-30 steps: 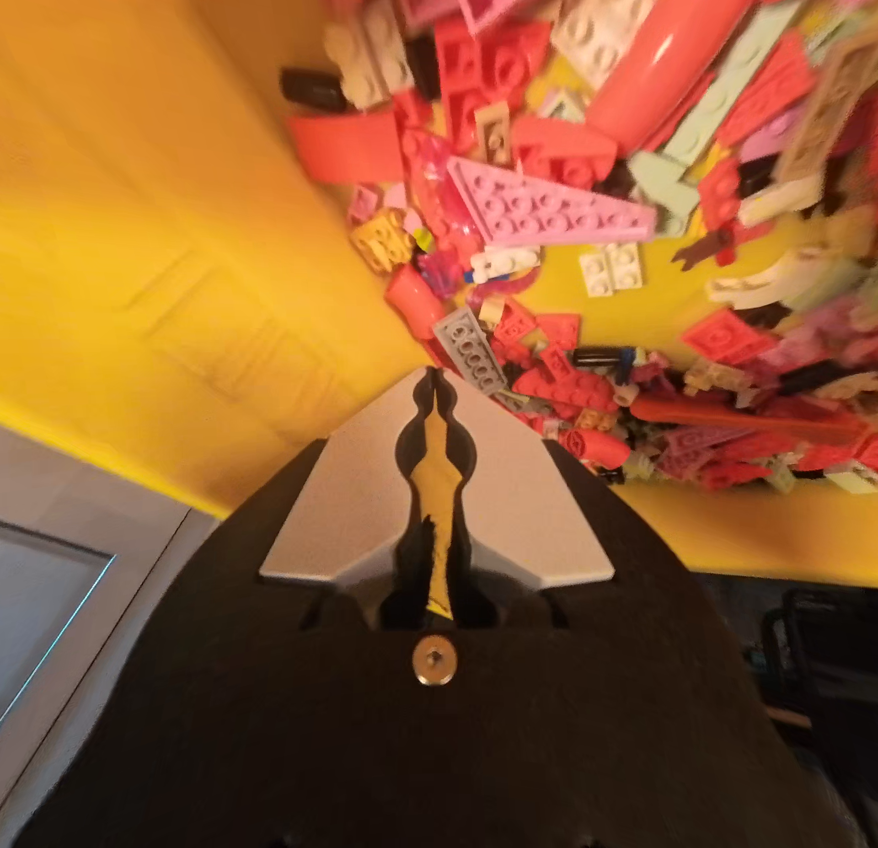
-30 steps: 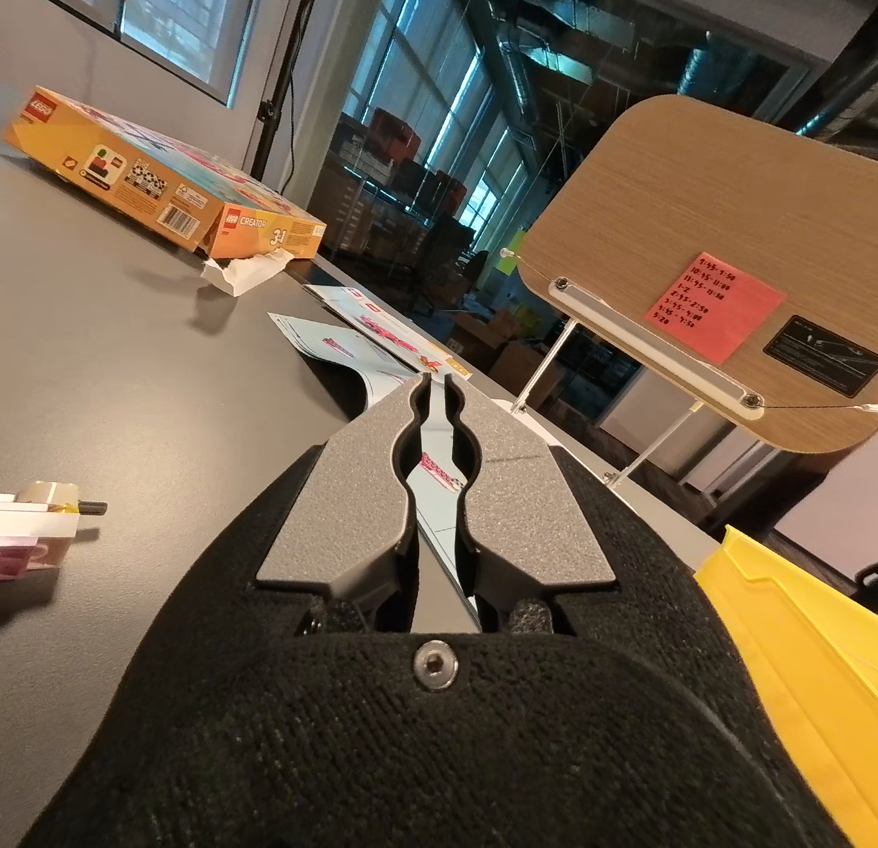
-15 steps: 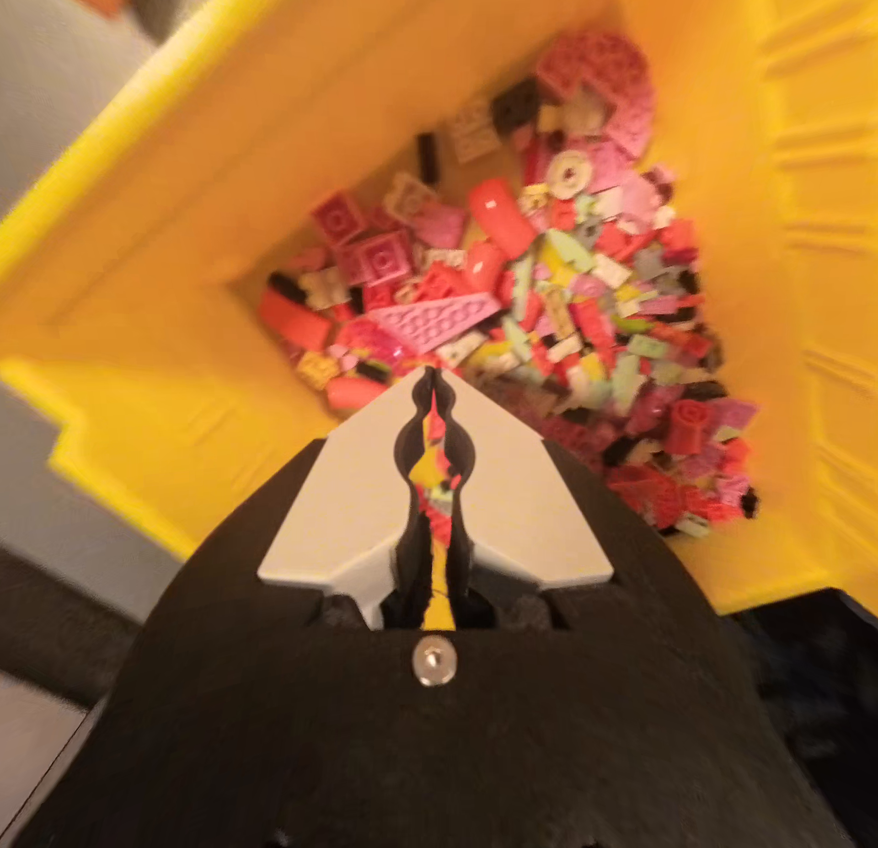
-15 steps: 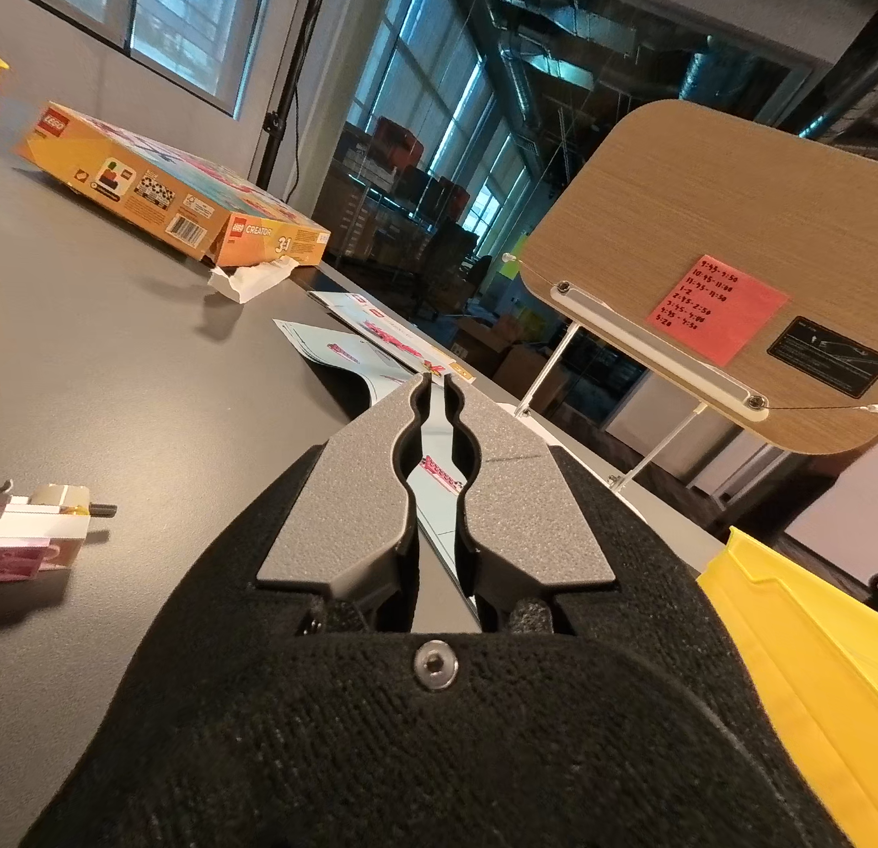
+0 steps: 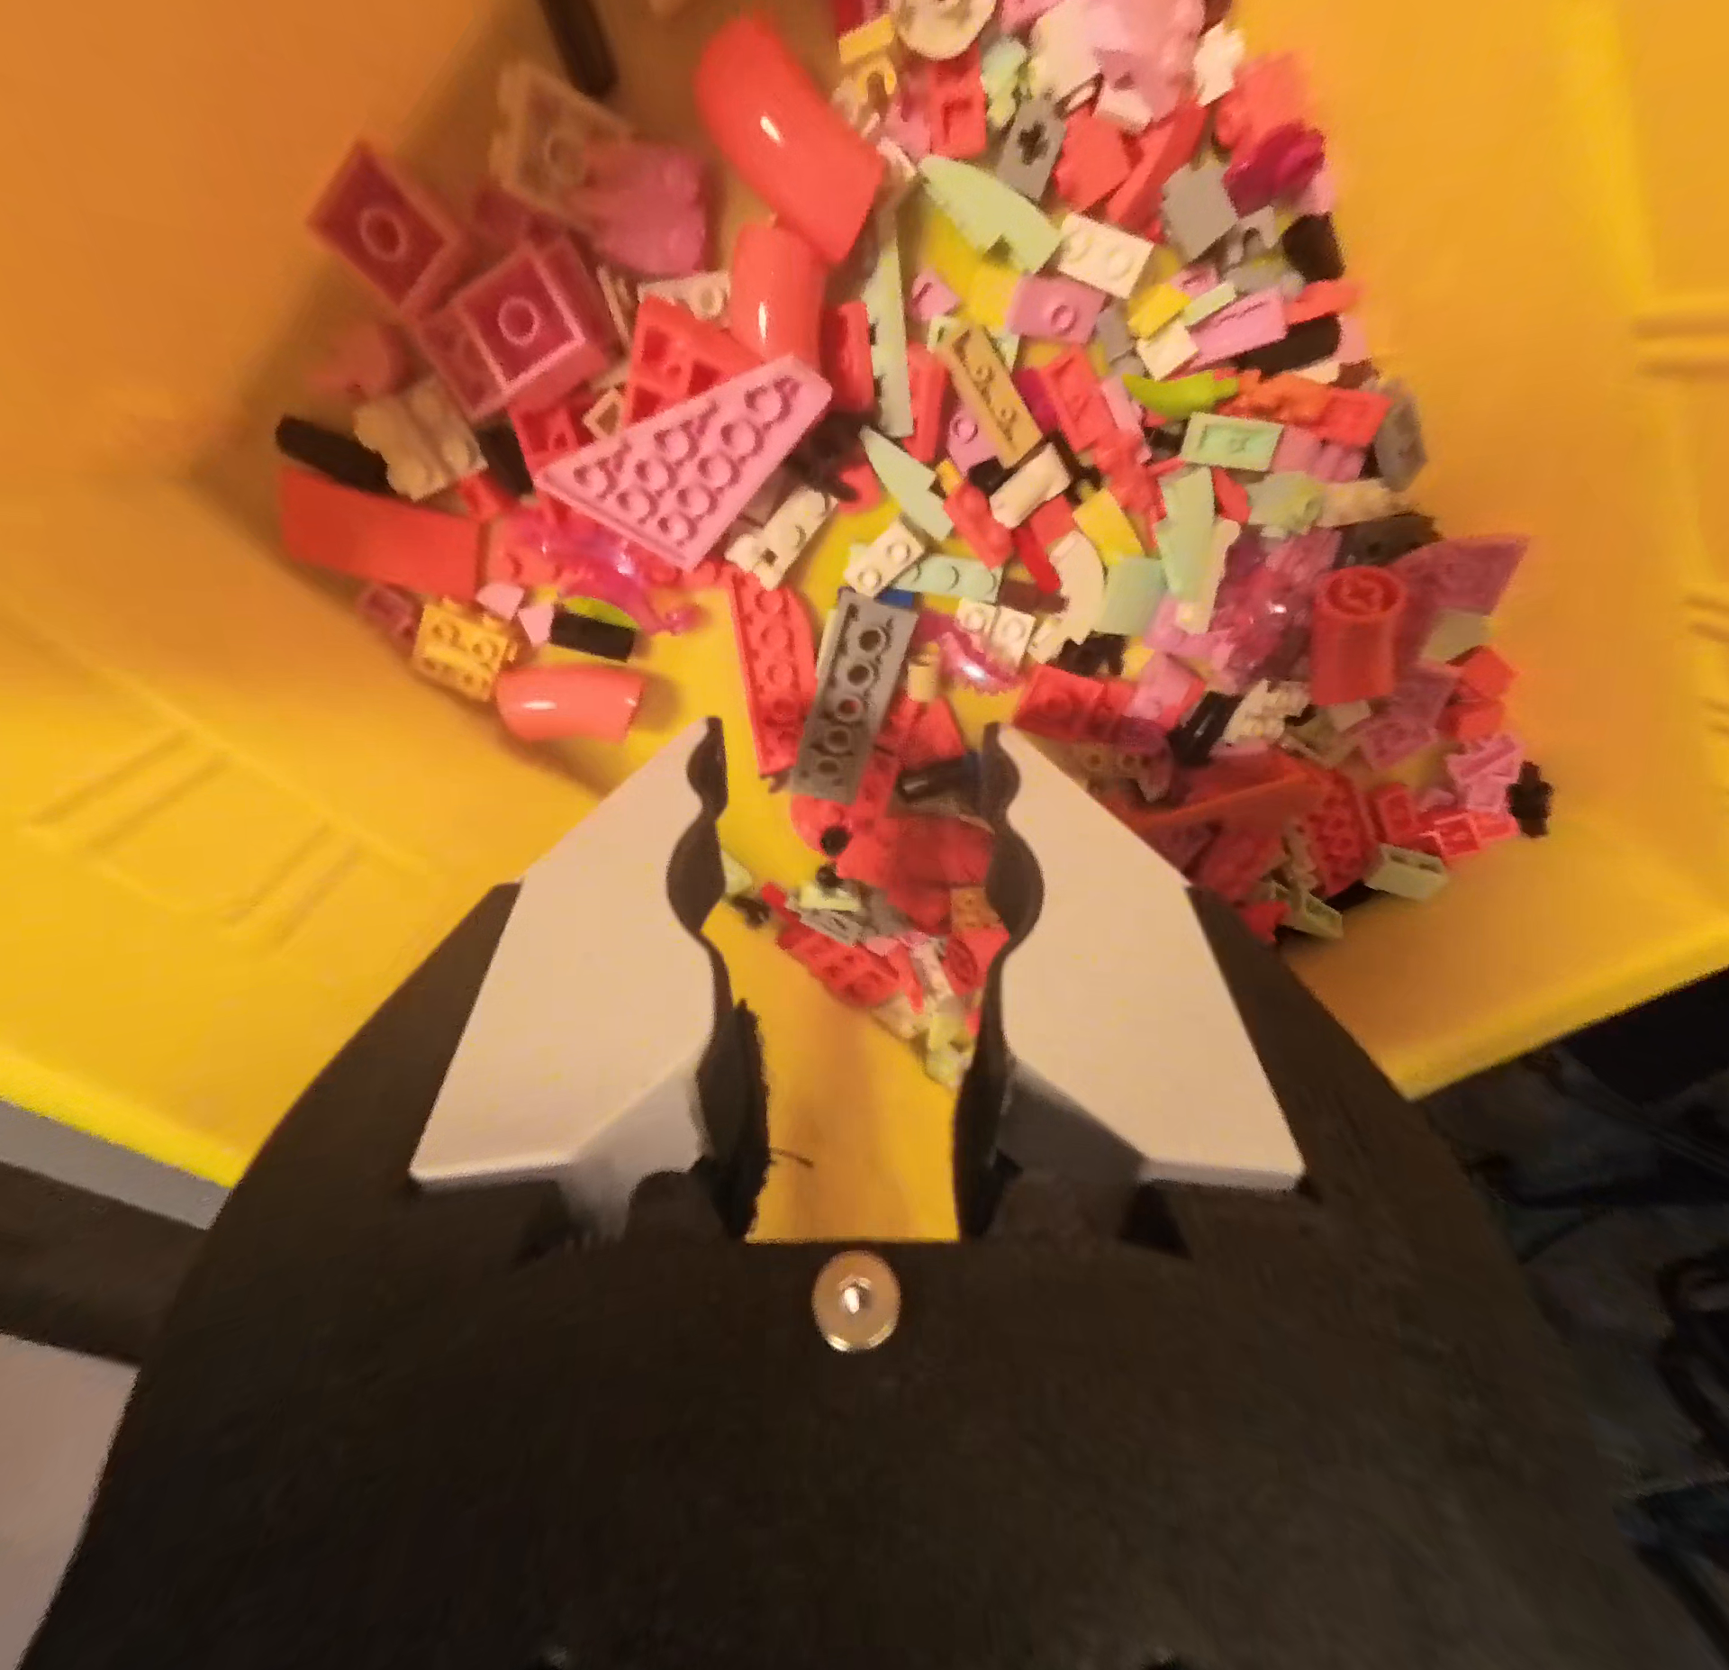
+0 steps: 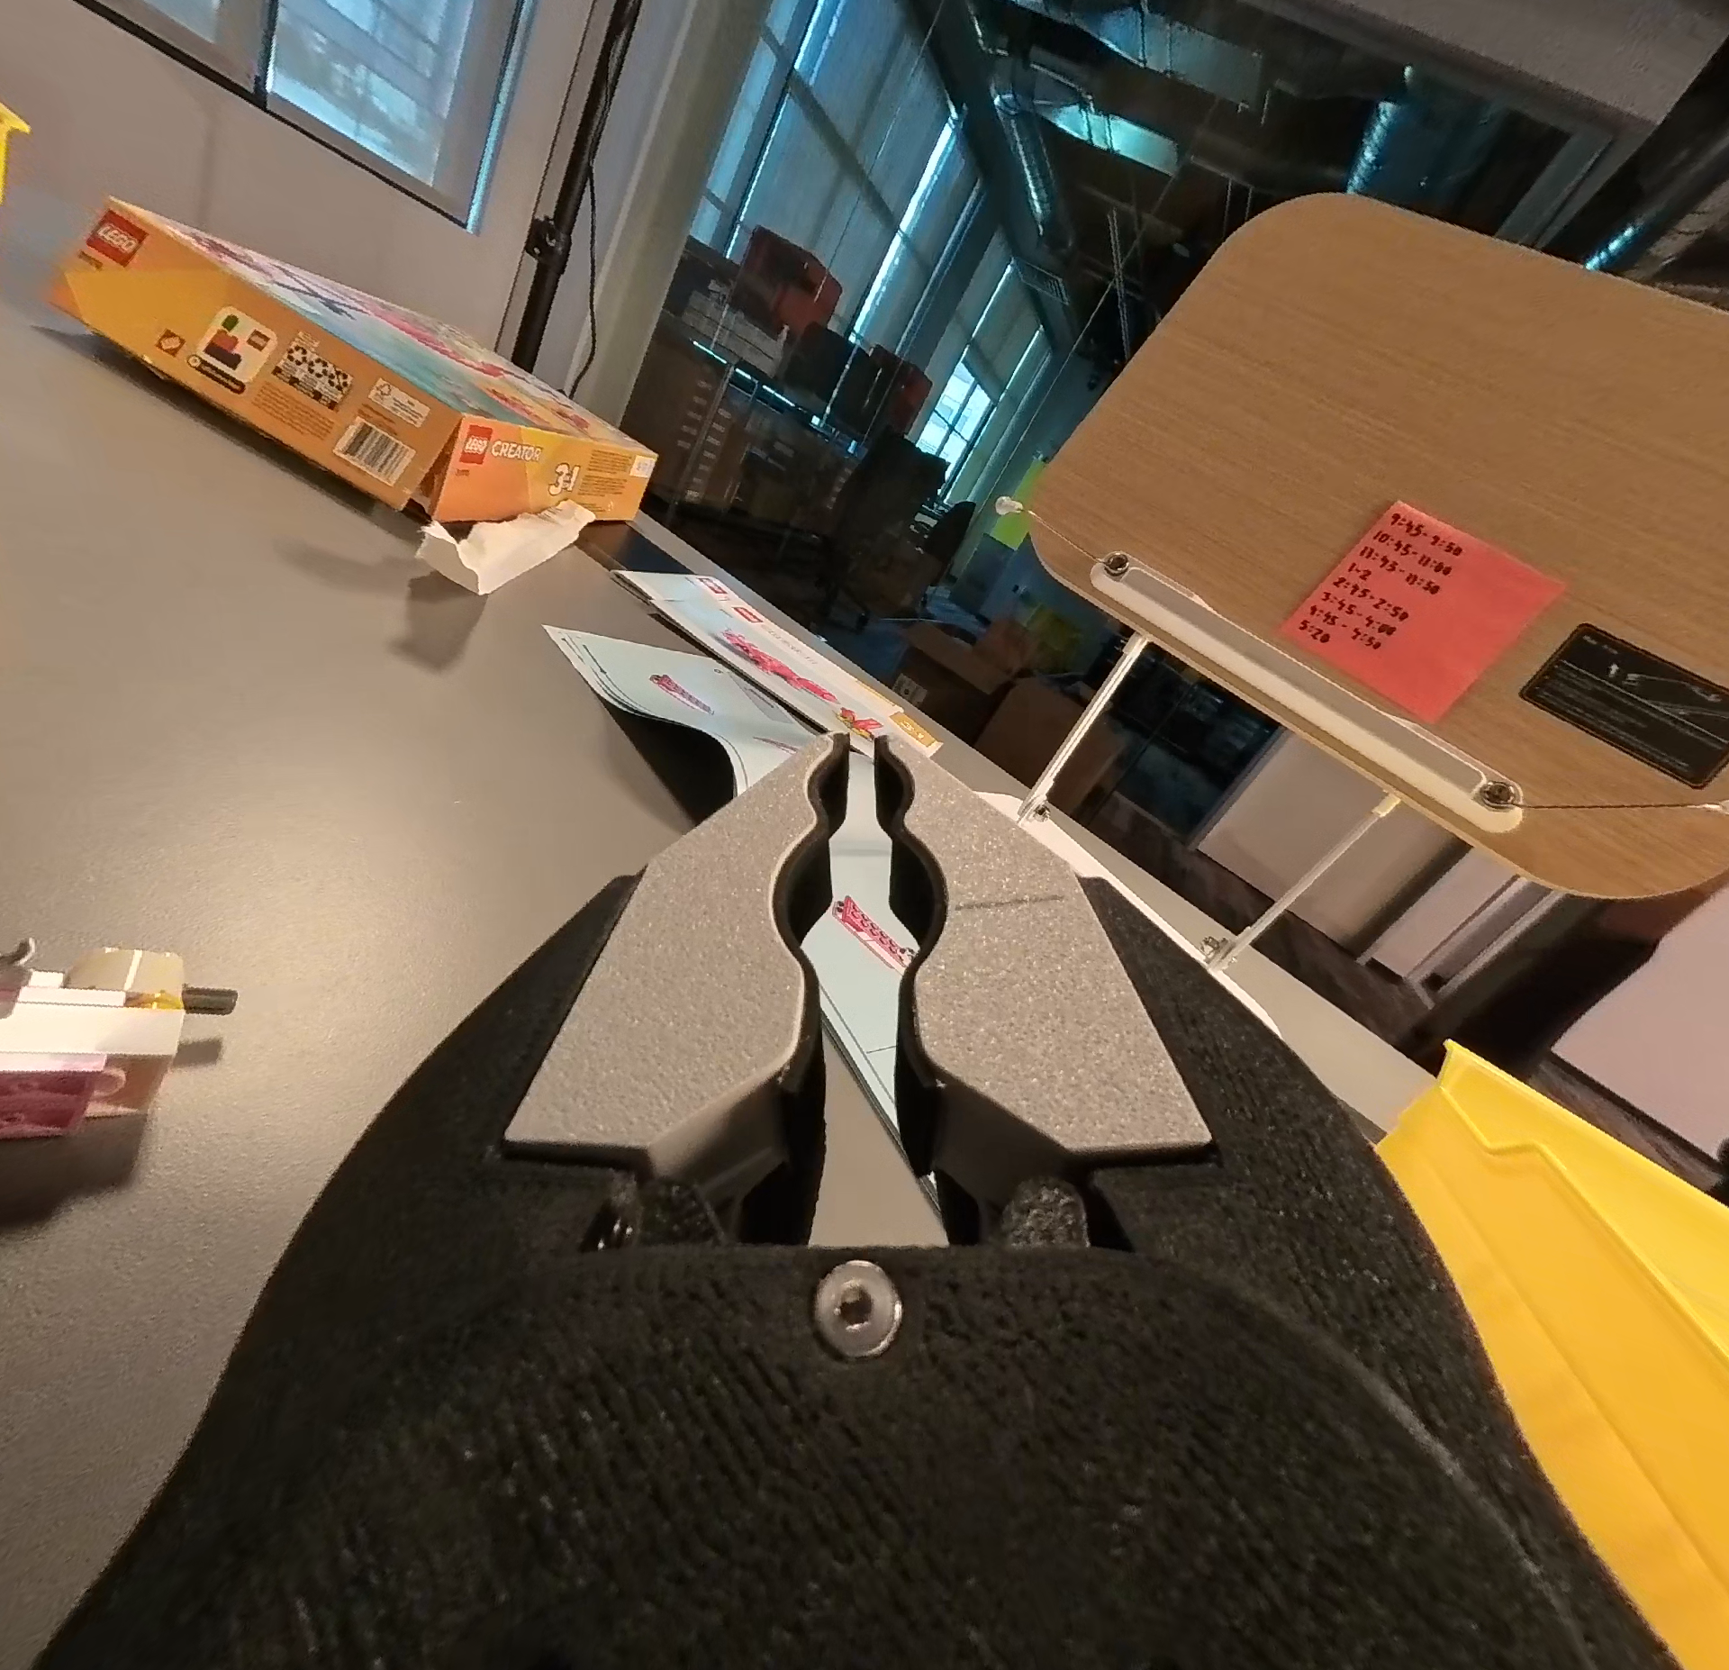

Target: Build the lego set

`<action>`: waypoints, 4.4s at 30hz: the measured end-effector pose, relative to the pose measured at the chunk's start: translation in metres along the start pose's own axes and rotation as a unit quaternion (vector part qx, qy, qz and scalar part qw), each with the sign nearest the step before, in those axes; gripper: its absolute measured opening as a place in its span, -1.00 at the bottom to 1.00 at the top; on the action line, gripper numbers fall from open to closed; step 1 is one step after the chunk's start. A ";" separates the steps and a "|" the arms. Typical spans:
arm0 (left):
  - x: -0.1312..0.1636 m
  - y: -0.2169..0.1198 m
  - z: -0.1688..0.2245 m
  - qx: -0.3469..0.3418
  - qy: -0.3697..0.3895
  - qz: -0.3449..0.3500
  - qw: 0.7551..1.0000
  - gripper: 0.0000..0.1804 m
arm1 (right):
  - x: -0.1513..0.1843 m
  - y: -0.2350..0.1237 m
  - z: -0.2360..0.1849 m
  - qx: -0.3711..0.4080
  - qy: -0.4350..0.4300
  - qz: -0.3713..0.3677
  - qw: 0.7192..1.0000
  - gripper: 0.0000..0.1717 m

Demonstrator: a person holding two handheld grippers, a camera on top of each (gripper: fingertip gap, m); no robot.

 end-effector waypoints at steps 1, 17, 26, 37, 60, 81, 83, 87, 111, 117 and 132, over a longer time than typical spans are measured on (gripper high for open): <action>-0.001 0.002 -0.003 -0.010 0.006 -0.002 1.000 -0.44 | 0.000 0.000 0.000 0.000 0.000 -0.001 1.000 -0.97; 0.040 -0.007 0.002 -0.061 0.035 -0.085 0.994 -0.27 | 0.001 0.001 -0.001 0.000 -0.003 -0.003 1.000 -0.97; 0.050 0.014 0.026 -0.020 0.057 -0.087 0.994 -0.15 | 0.001 0.001 -0.002 -0.002 -0.005 -0.003 1.000 -0.96; -0.009 -0.001 -0.009 -0.159 0.096 0.047 0.982 -0.21 | 0.001 0.001 -0.002 0.000 -0.006 -0.004 1.000 -0.97; 0.012 -0.014 0.006 -0.136 0.095 0.059 0.984 -0.68 | 0.001 0.001 -0.002 -0.002 -0.007 -0.005 1.000 -0.96; -0.003 0.018 0.052 -0.115 0.220 0.075 0.966 -0.25 | 0.002 0.001 -0.003 -0.003 -0.011 -0.007 1.000 -0.96; -0.005 0.012 0.026 -0.155 0.179 0.077 0.968 -0.27 | 0.002 0.001 -0.003 -0.002 -0.011 -0.007 1.000 -0.96; 0.005 0.006 -0.011 -0.171 0.094 0.083 0.977 -0.23 | 0.002 0.001 -0.002 -0.001 -0.010 -0.007 1.000 -0.96; -0.003 -0.002 0.006 -0.211 0.110 0.094 0.967 -0.21 | 0.001 0.001 -0.001 0.002 -0.008 -0.004 1.000 -0.97; -0.038 -0.066 0.046 -0.207 0.008 0.374 0.904 -0.23 | -0.001 0.000 0.002 0.007 0.002 0.004 1.000 -0.97; -0.113 -0.104 0.184 -0.074 -0.025 0.570 0.818 -0.17 | -0.012 -0.012 0.006 -0.002 0.031 0.044 0.999 -0.96</action>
Point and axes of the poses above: each gripper's, where its closed fingertips meet, y out along the fingers, x out of its underside, z = x × y across the jaws, the point moved 2 cm from there along -y, back along the fingers, and after that the axes turned 3 degrees about x, right-handed, at the moved point
